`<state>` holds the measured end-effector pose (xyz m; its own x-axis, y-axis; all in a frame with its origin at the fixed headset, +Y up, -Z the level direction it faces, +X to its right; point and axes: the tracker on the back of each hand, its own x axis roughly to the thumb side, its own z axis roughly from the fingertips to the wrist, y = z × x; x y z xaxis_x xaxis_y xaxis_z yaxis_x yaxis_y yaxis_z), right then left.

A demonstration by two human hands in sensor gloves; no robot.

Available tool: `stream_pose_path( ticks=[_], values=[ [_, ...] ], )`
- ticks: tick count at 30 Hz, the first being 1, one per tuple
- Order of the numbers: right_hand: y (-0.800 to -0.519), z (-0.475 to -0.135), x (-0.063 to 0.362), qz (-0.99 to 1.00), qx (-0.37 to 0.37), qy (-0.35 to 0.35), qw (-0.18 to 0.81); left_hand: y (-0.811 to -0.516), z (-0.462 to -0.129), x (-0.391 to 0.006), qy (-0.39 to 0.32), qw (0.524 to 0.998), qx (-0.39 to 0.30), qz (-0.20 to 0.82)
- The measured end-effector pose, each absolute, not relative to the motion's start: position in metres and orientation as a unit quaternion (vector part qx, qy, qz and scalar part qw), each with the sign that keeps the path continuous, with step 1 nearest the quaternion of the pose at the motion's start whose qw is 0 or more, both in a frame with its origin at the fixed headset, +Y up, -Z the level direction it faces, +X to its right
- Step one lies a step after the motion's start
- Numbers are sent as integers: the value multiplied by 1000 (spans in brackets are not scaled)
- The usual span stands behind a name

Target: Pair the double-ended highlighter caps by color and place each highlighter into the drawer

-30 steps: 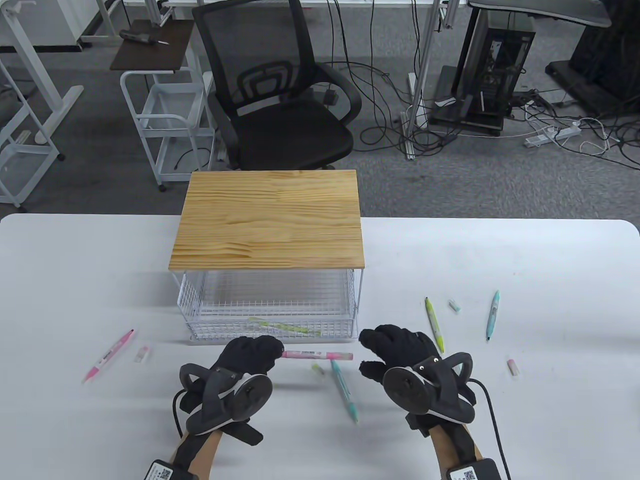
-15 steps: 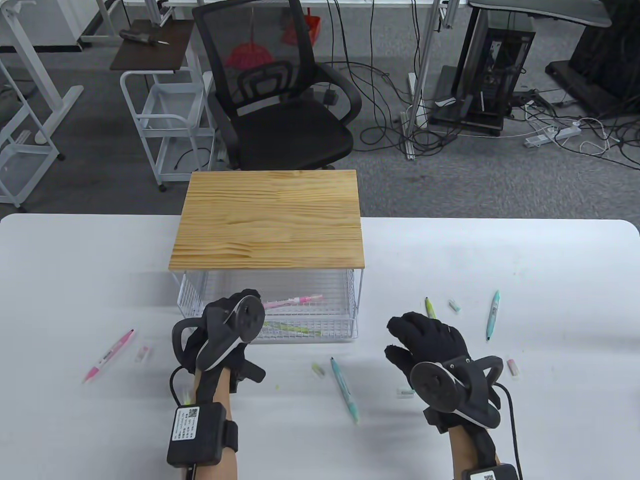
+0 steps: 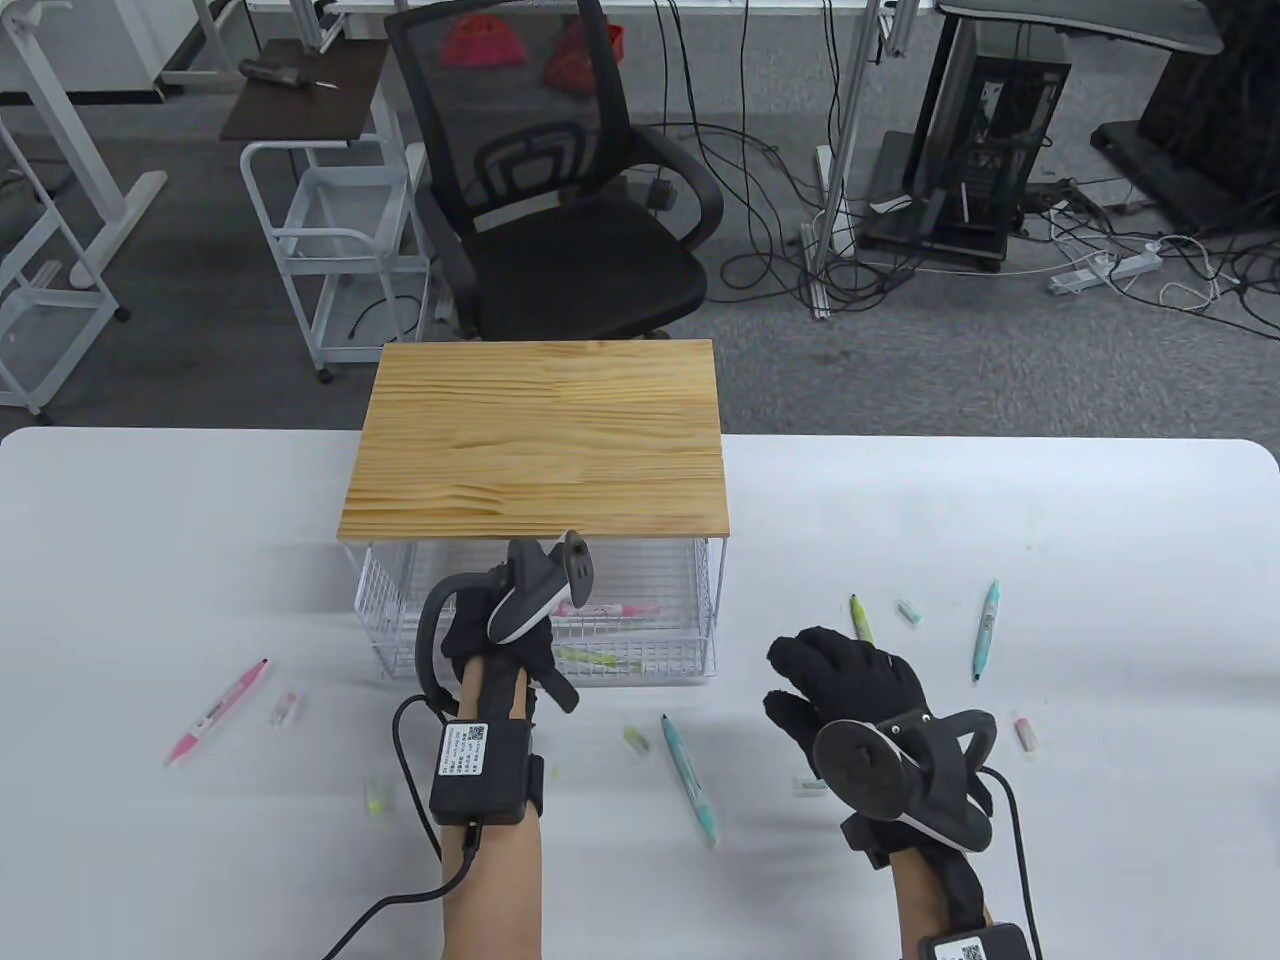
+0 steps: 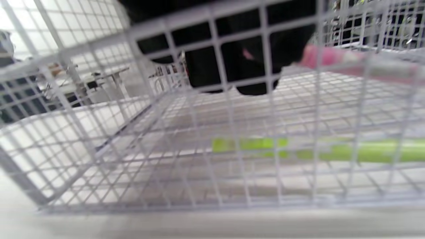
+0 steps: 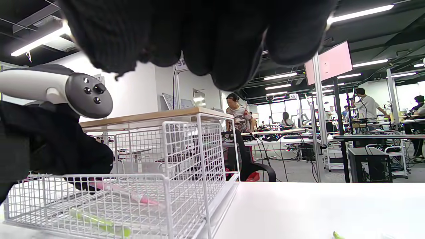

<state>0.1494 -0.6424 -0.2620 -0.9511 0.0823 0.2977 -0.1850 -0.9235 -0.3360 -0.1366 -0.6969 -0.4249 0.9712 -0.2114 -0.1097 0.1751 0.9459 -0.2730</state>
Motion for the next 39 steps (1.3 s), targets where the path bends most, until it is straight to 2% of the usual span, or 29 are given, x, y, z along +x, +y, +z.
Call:
stream_pose_path(
  ticks=[4, 7, 13, 17, 21, 25, 30, 34, 39],
  values=[
    [-643, -263, 150, 971, 142, -178, 70, -690, -420, -145, 46, 990, -131, -29],
    [-646, -266, 150, 973, 140, -167, 75, -681, -407, -152, 28, 992, -123, -21],
    [-654, -271, 144, 979, 139, -140, 59, -660, -355, -159, -62, 996, -58, -3],
    [-662, -276, 138, 982, 143, -114, 56, -662, -318, -167, -96, 995, -21, 6],
    [-672, -282, 131, 984, 149, -87, 54, -675, -296, -182, -99, 994, 28, 33],
    [-685, -285, 113, 985, 162, -47, 34, -671, -297, -197, -61, 997, -11, 39],
    [-706, -291, 87, 986, 166, 20, -5, -665, -302, -213, -38, 997, -3, 72],
    [-724, -298, 68, 984, 162, 43, -51, -666, -308, -227, -28, 992, 2, 119],
    [-746, -305, 48, 980, 154, 104, -75, -669, -313, -237, -15, 993, -7, 114]
  ],
)
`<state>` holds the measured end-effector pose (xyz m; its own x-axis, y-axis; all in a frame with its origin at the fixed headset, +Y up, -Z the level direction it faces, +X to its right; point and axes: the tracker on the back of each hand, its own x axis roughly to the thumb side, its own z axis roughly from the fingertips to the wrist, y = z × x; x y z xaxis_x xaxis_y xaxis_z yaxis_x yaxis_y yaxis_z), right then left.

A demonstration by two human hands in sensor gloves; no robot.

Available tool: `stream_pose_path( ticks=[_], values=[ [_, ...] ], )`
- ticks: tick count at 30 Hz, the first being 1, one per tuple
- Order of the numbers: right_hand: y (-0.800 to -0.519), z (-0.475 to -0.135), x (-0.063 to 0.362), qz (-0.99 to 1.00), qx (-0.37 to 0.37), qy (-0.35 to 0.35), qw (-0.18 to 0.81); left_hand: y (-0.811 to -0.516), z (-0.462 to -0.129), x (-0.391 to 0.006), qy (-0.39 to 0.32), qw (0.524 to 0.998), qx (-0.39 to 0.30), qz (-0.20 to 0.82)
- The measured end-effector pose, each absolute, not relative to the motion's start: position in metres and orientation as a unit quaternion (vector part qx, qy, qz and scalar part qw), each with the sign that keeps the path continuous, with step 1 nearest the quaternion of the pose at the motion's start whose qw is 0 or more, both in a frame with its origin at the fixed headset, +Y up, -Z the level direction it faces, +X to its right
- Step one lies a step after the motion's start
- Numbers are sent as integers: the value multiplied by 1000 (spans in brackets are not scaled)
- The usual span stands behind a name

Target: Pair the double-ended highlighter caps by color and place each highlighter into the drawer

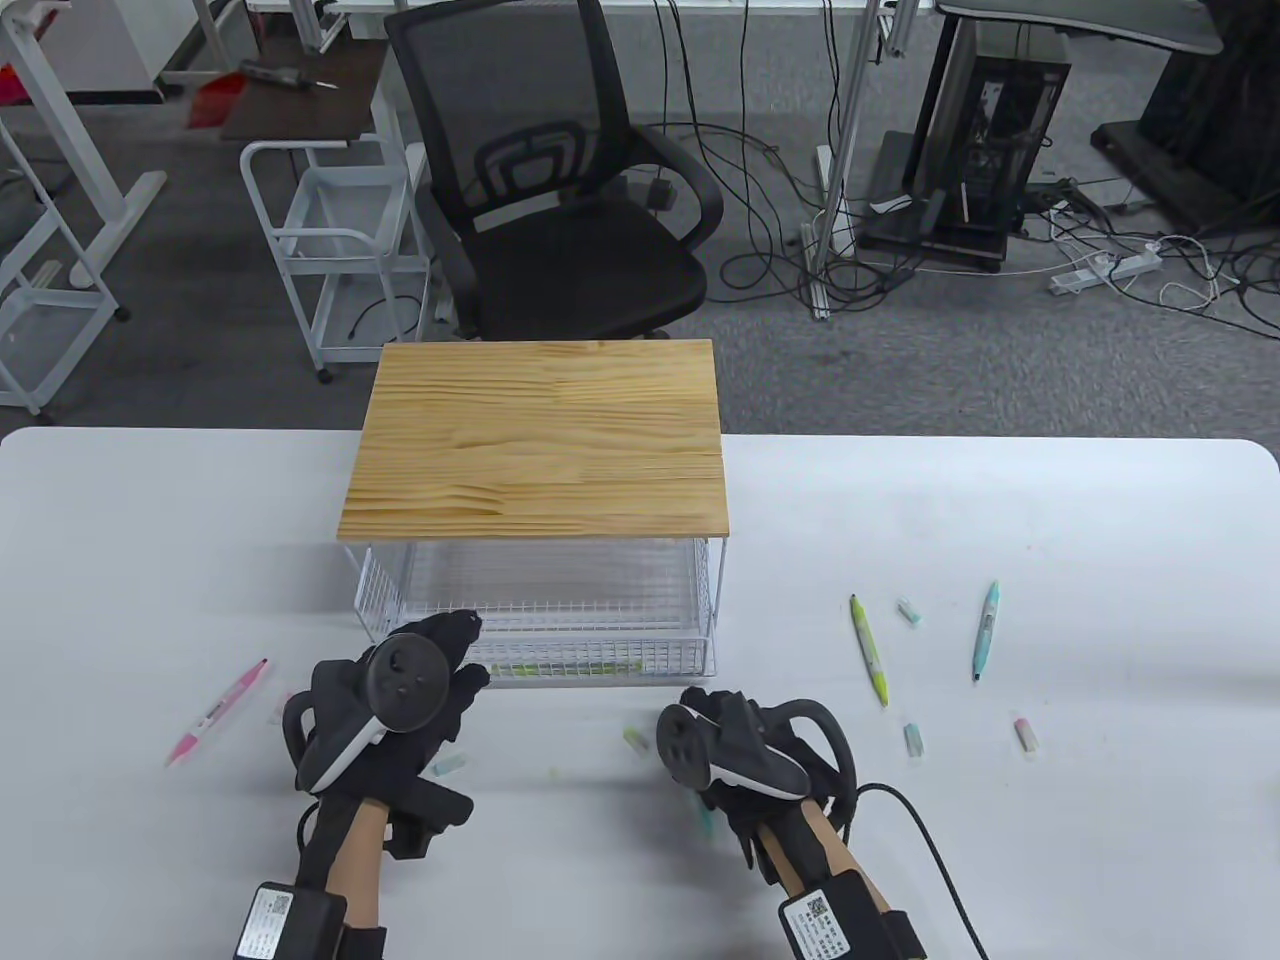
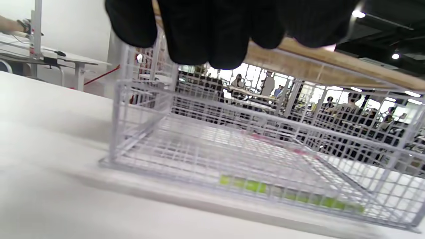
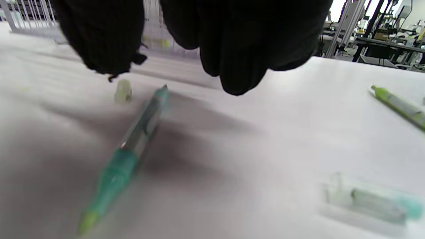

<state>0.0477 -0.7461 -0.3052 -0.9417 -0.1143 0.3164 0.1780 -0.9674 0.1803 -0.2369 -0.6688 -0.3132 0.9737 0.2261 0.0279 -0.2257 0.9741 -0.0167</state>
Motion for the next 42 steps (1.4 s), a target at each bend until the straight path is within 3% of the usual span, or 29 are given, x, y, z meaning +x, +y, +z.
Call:
stream_pose_path(
  ticks=[10, 12, 23, 35, 38, 42],
  values=[
    [-771, -305, 28, -968, -131, -156, 145, -676, -318, -239, -11, 995, -23, 100],
    [-771, -305, 26, -969, -129, -139, 157, -677, -318, -238, -12, 995, -24, 98],
    [-773, -305, 31, -979, -93, -142, 113, -682, -318, -233, -13, 997, -27, 77],
    [-772, -306, 38, -982, -103, -131, 86, -689, -321, -228, -17, 998, -38, 51],
    [-760, -305, 42, -980, -119, -131, 86, -690, -322, -228, -16, 998, -32, 47],
    [-724, -302, 55, -988, -129, -77, 40, -690, -321, -230, -25, 999, -14, 28]
  ],
)
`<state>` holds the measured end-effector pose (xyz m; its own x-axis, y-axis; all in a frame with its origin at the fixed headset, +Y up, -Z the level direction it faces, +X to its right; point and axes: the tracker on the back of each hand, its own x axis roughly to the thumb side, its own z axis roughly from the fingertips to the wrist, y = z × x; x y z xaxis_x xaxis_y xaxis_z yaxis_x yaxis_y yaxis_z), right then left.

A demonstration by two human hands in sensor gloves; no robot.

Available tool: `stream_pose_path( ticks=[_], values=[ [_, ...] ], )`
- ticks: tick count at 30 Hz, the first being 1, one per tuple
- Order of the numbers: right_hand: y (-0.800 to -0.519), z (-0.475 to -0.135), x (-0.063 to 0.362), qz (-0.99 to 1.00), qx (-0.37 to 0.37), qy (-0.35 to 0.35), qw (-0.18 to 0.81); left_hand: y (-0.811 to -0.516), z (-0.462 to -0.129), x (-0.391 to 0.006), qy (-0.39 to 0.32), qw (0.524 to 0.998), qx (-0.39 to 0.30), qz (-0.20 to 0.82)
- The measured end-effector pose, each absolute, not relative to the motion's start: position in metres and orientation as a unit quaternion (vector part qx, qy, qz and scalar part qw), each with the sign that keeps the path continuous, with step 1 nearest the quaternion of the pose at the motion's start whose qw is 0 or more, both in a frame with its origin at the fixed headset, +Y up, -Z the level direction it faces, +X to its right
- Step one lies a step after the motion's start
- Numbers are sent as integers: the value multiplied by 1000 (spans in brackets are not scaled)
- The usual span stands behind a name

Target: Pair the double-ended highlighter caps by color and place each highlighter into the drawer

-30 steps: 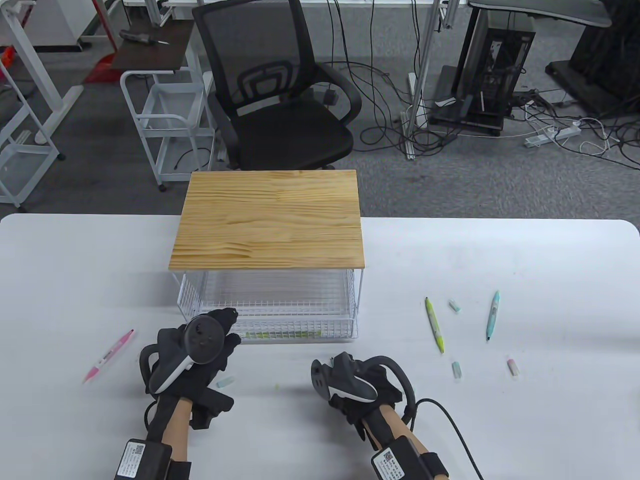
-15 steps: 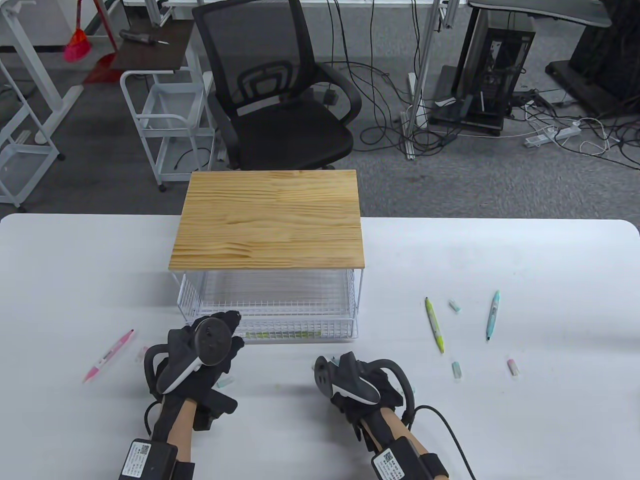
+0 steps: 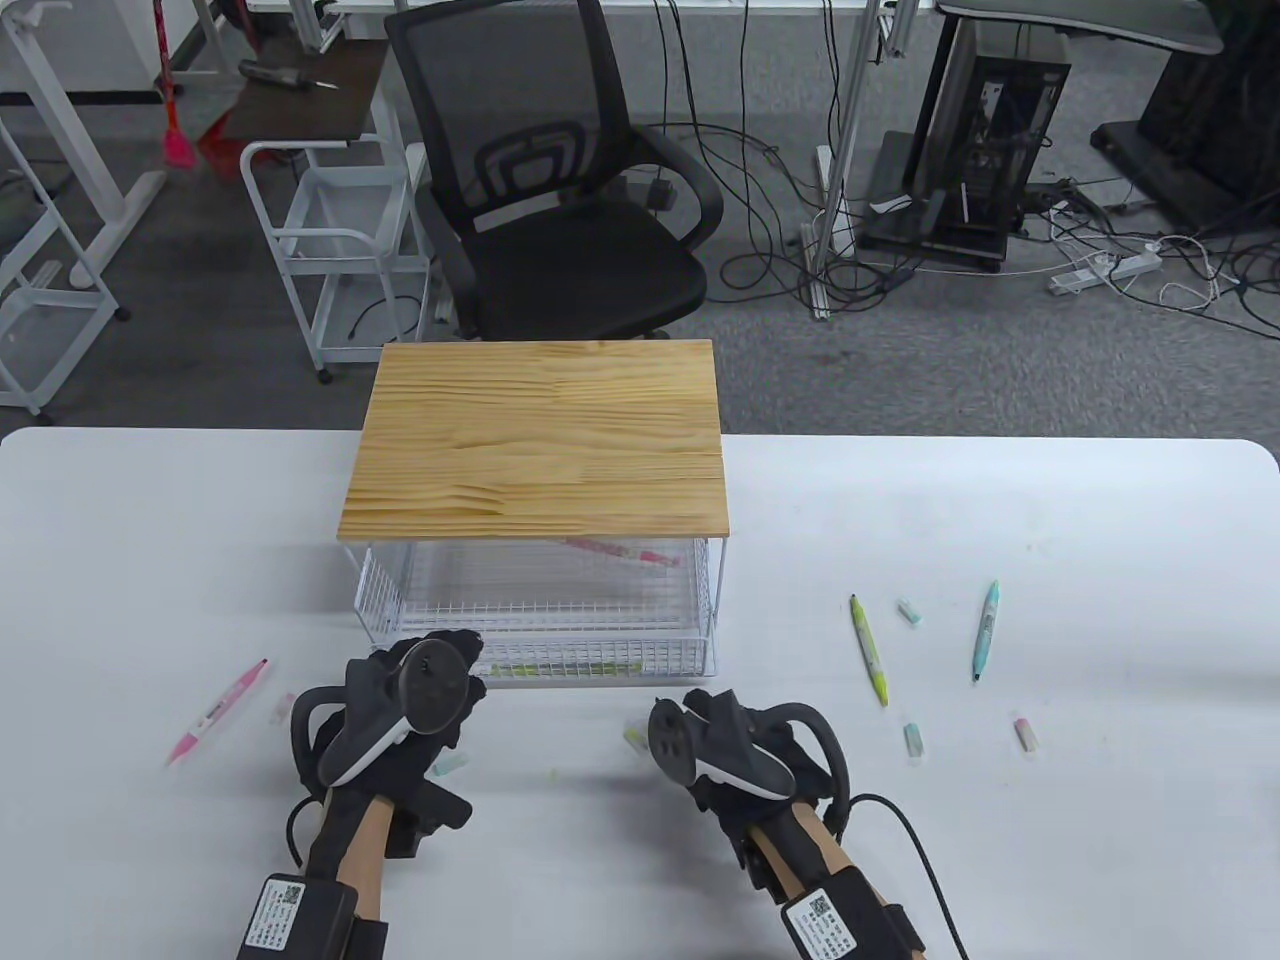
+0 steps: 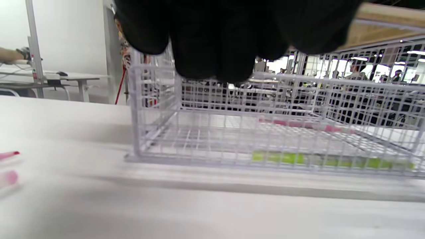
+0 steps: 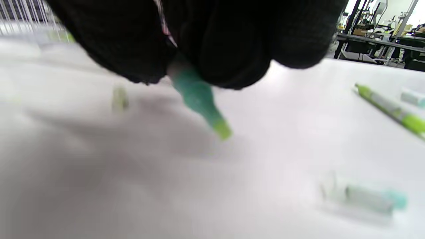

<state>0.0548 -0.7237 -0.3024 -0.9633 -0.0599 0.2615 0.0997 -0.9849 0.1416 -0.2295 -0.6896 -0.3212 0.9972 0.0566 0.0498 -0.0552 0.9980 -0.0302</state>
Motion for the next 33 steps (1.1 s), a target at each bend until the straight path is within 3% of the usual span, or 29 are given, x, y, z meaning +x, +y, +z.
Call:
stream_pose_path(
  ticks=[2, 6, 15, 23, 33],
  values=[
    [-712, -301, 58, -988, -140, -54, 33, -690, -320, -230, -38, 999, 4, 21],
    [-694, -297, 63, -988, -148, -18, 35, -703, -327, -226, -24, 993, -107, -35],
    [-684, -297, 75, -988, -153, -6, 0, -750, -339, -217, 22, 952, -227, -202],
    [-678, -298, 86, -989, -145, 12, -8, -769, -340, -205, 11, 933, -226, -281],
    [-672, -296, 90, -988, -150, 28, -25, -772, -338, -201, -9, 939, -194, -283]
  ],
)
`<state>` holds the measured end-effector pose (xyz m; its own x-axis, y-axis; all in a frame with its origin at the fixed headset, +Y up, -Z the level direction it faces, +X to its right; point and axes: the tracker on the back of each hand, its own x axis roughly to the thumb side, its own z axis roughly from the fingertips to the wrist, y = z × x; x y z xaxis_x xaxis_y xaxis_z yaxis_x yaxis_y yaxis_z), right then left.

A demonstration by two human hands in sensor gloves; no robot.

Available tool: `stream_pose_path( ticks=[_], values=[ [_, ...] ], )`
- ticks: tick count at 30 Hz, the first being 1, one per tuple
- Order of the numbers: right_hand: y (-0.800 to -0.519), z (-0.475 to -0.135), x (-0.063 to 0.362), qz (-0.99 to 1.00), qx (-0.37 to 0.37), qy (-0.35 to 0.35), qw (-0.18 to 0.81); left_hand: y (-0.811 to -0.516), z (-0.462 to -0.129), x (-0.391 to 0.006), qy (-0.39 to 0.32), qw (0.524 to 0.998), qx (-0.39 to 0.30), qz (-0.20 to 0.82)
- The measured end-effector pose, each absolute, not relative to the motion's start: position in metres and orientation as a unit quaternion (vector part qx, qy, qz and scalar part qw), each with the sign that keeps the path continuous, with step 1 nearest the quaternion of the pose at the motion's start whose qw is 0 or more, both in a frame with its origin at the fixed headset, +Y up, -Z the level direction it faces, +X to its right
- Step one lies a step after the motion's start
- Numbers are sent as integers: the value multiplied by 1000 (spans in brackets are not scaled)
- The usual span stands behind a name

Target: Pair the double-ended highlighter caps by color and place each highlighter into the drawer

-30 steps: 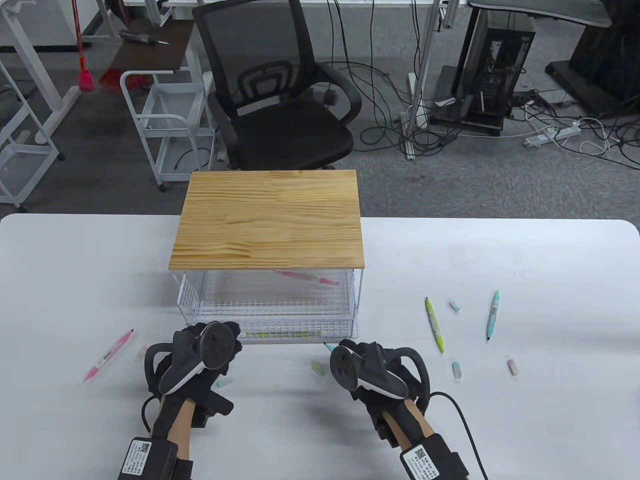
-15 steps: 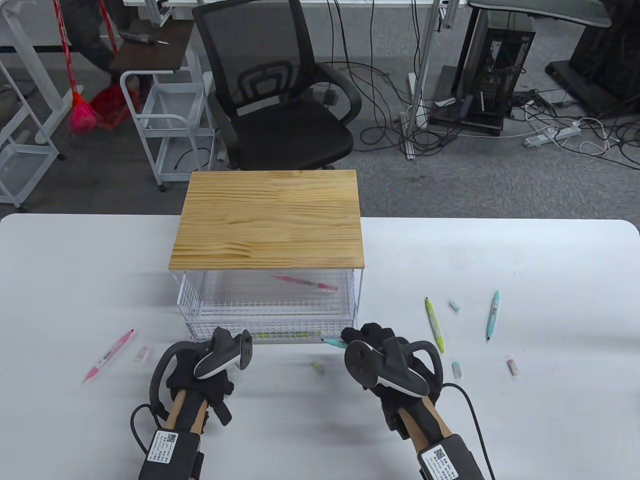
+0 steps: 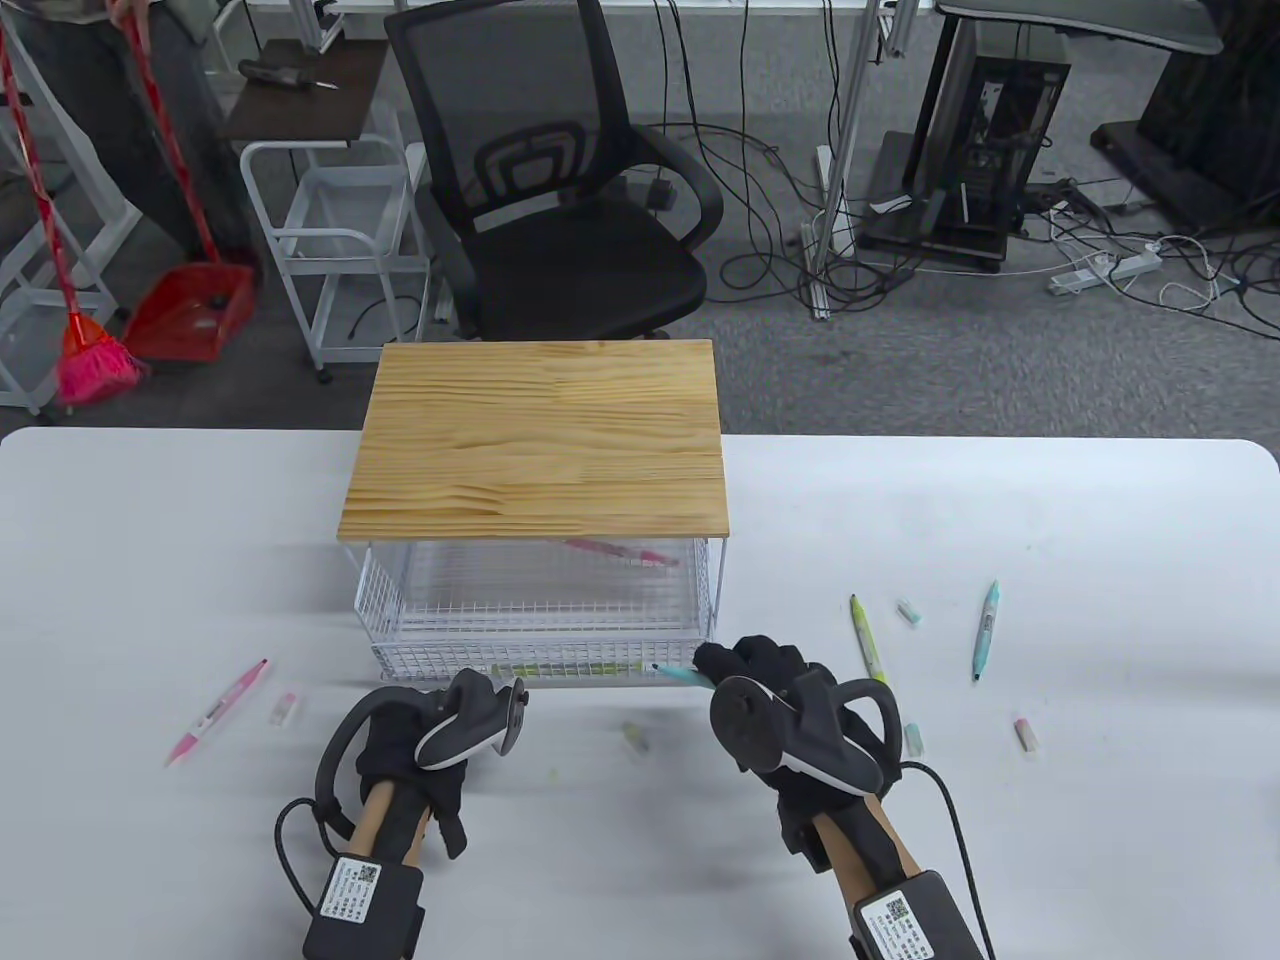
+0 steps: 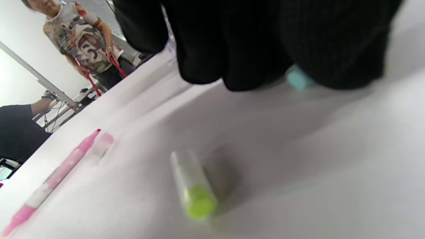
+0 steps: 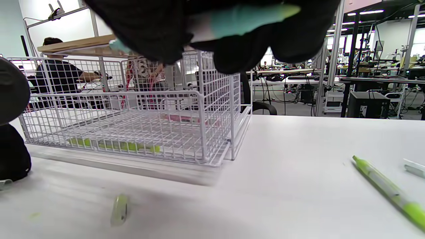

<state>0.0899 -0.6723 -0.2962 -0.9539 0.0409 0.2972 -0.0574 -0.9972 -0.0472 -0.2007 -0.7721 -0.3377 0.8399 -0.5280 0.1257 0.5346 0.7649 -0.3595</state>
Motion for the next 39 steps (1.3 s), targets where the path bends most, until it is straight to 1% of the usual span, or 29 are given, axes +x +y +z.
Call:
stream_pose_path(
  ticks=[2, 6, 11, 14, 17, 20, 23, 27, 31, 35, 39],
  values=[
    [-673, -296, 90, 988, 152, -27, 25, -773, -337, -198, -11, 938, -185, -292],
    [-673, -296, 88, 987, 155, -23, 21, -774, -337, -196, -14, 934, -191, -300],
    [-674, -296, 86, 986, 161, -17, 25, -774, -339, -198, -9, 937, -209, -281],
    [-674, -296, 84, 986, 165, -18, 19, -764, -340, -196, -13, 946, -195, -257],
    [-674, -296, 83, 985, 168, -20, 16, -745, -337, -190, -31, 965, -155, -208],
    [-672, -294, 83, 985, 172, -25, 14, -722, -330, -183, -63, 983, -105, -137],
    [-670, -293, 83, 984, 174, -31, 16, -703, -323, -178, -93, 991, -61, -74],
    [-667, -291, 84, 984, 176, -38, 19, -683, -312, -174, -128, 991, 28, -4],
    [-664, -289, 85, 983, 178, -46, 25, -672, -302, -168, -157, 985, 69, 31],
    [-661, -287, 84, 980, 189, -55, 33, -669, -295, -158, -180, 980, 80, 36],
    [-660, -285, 82, 979, 193, -64, 34, -672, -291, -147, -197, 977, 78, 14]
  ],
)
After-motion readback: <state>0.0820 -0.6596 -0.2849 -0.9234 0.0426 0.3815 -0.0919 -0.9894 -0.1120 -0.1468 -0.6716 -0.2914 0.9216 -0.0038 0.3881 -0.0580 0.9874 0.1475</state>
